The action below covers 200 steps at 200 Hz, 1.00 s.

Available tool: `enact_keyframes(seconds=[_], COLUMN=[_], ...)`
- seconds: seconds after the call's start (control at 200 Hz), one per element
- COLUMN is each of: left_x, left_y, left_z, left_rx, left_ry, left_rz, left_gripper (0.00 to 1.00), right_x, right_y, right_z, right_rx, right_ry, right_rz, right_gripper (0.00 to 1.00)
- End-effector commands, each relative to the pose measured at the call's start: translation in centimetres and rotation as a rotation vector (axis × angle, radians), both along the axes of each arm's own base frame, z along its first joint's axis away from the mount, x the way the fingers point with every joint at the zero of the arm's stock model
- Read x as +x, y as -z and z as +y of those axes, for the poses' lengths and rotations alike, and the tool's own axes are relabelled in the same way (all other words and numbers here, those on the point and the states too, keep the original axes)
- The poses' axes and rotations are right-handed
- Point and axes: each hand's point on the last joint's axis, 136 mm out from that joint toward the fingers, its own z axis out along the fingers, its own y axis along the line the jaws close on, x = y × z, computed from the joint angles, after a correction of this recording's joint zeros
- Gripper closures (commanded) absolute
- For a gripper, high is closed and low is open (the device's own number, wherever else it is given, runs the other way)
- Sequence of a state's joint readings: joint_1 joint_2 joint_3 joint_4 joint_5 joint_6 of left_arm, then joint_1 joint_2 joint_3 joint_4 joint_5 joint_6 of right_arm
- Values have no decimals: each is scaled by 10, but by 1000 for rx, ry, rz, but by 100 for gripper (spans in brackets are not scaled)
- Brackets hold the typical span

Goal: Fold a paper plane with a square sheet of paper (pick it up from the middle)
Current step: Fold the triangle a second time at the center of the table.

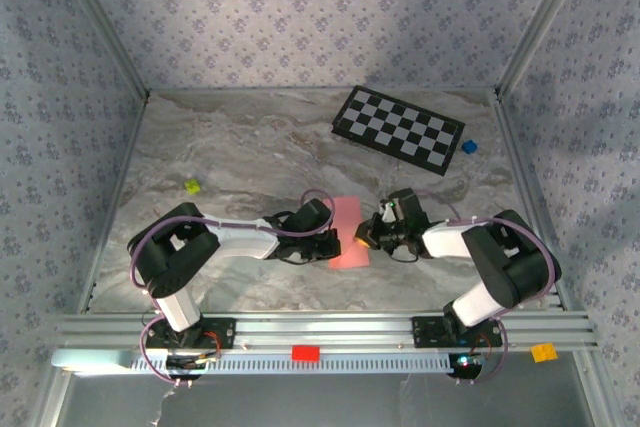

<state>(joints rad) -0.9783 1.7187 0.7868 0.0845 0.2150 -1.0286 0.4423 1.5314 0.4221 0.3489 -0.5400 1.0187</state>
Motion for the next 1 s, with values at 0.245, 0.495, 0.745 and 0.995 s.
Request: enact_keyframes(seconds=[0.245,0.495,0.745,0.995], left_x=[-16,-13,-2,15], left_y=[35,28,-4,-42], left_z=[33,28,14,-18], left_rx=[192,188,123,37], left_ry=[23,52,70,105], left_rz=[52,35,-10,-76], left_gripper=[100,100,99,98], right_x=[0,-4,-16,-23], right_y=[-24,-4,23,43], right_z=[1,9,-3,-14], right_rx=[-3,-4,-80,-140], right_ry=[-63,-119,-82,-35], right_rz=[-92,-44,40,125], right_gripper=[94,95,98,99])
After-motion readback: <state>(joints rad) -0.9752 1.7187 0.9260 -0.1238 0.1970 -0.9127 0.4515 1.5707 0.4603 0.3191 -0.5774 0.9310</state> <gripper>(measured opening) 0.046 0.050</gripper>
